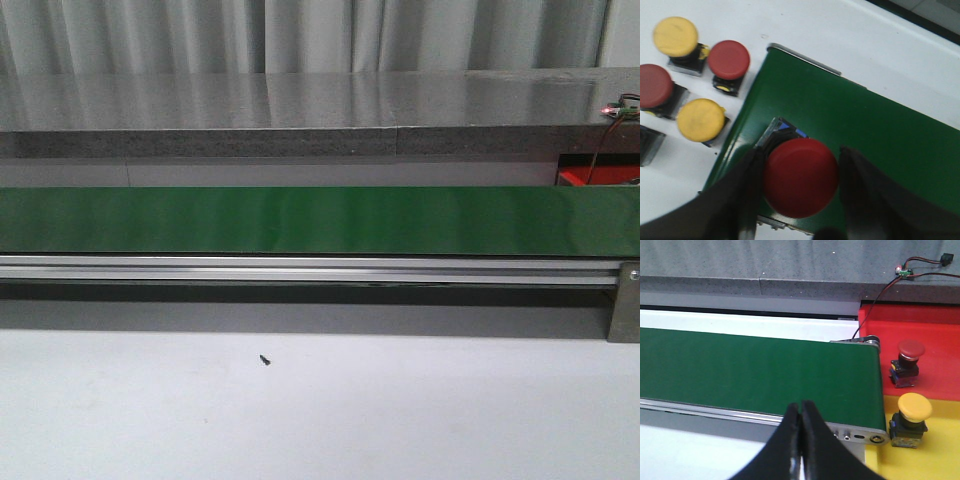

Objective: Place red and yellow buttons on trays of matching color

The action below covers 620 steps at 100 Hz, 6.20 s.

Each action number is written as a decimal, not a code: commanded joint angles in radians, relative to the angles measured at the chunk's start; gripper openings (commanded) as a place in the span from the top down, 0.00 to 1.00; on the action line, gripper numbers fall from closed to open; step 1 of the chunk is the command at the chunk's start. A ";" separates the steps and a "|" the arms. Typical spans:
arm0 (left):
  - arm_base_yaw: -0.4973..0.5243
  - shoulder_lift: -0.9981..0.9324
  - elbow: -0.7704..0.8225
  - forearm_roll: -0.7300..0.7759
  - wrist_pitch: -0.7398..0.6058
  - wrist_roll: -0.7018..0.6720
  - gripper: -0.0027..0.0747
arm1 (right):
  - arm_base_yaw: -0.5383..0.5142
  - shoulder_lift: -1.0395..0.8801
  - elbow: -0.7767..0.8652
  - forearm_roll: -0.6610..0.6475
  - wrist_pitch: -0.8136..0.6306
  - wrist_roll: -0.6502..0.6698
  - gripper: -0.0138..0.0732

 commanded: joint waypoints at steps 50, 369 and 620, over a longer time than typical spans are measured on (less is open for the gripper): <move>-0.026 0.024 -0.045 -0.025 -0.026 0.002 0.46 | -0.001 0.002 -0.027 0.012 -0.079 -0.001 0.98; 0.245 0.161 -0.080 0.212 -0.081 0.181 0.66 | -0.001 0.002 -0.027 0.012 -0.092 -0.001 0.98; -0.094 -0.344 0.022 -0.074 0.052 0.260 0.75 | -0.001 0.002 -0.027 0.053 -0.062 -0.001 0.98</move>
